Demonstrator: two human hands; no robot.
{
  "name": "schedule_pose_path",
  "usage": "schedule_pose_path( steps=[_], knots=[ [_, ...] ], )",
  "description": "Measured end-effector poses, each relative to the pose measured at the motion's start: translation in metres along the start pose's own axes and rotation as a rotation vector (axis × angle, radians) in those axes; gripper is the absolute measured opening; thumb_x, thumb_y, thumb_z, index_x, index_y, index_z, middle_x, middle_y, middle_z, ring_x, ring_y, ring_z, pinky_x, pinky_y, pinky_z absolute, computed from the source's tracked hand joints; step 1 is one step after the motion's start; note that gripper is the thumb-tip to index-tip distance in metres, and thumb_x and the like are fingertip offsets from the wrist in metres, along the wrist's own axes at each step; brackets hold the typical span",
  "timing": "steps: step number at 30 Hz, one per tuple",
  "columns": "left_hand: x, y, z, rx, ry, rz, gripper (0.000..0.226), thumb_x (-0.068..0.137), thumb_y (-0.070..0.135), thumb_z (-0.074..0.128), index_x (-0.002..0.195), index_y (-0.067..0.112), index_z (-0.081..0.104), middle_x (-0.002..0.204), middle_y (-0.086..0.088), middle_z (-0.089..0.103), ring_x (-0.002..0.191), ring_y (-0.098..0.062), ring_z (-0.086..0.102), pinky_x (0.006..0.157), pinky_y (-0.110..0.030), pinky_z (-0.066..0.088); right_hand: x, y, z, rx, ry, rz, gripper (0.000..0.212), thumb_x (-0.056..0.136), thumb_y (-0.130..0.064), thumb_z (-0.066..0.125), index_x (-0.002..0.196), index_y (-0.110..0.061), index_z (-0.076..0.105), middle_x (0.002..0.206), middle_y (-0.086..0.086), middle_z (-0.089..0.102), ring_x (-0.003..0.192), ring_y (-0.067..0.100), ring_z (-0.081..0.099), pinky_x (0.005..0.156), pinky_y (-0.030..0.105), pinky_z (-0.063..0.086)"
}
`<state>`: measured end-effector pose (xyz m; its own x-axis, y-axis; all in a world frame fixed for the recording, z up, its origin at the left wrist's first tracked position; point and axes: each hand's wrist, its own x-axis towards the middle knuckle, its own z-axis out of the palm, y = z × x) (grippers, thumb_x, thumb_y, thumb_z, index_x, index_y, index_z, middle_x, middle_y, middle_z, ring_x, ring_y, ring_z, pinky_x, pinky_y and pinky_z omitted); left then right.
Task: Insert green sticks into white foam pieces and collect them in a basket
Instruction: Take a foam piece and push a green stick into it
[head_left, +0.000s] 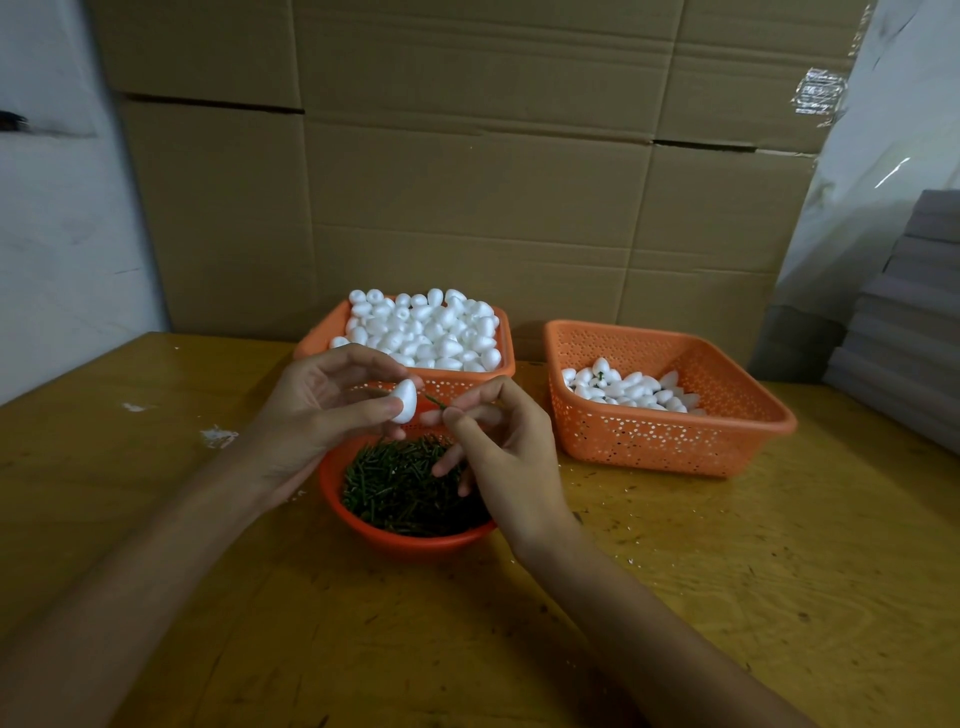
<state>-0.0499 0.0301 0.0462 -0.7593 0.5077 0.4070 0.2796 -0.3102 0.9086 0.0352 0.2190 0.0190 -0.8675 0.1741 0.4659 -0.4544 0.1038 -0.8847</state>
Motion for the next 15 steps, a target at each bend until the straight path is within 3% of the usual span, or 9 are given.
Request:
schedule_pose_path(
  steps=[11, 15],
  knots=[
    [0.0015, -0.0034, -0.0027, -0.020, 0.025, -0.003, 0.023, 0.075, 0.009, 0.079, 0.098, 0.014, 0.080, 0.113, -0.015, 0.074, 0.096, -0.028, 0.077, 0.071, -0.032, 0.064, 0.0004, 0.0025, 0.0000, 0.009, 0.005, -0.018, 0.006, 0.104, -0.017, 0.062, 0.109, -0.020, 0.061, 0.103, 0.002, 0.081, 0.062, 0.023, 0.072, 0.048, 0.028, 0.050],
    [0.0035, -0.0042, -0.0056, -0.037, 0.024, -0.007, 0.029, 0.075, 0.012, 0.089, 0.102, 0.012, 0.079, 0.108, -0.011, 0.074, 0.096, -0.029, 0.076, 0.073, -0.031, 0.064, 0.0005, 0.0018, 0.0001, 0.004, 0.007, -0.019, 0.006, 0.105, -0.018, 0.062, 0.111, -0.019, 0.062, 0.105, 0.001, 0.081, 0.063, 0.023, 0.073, 0.047, 0.027, 0.050]
  ],
)
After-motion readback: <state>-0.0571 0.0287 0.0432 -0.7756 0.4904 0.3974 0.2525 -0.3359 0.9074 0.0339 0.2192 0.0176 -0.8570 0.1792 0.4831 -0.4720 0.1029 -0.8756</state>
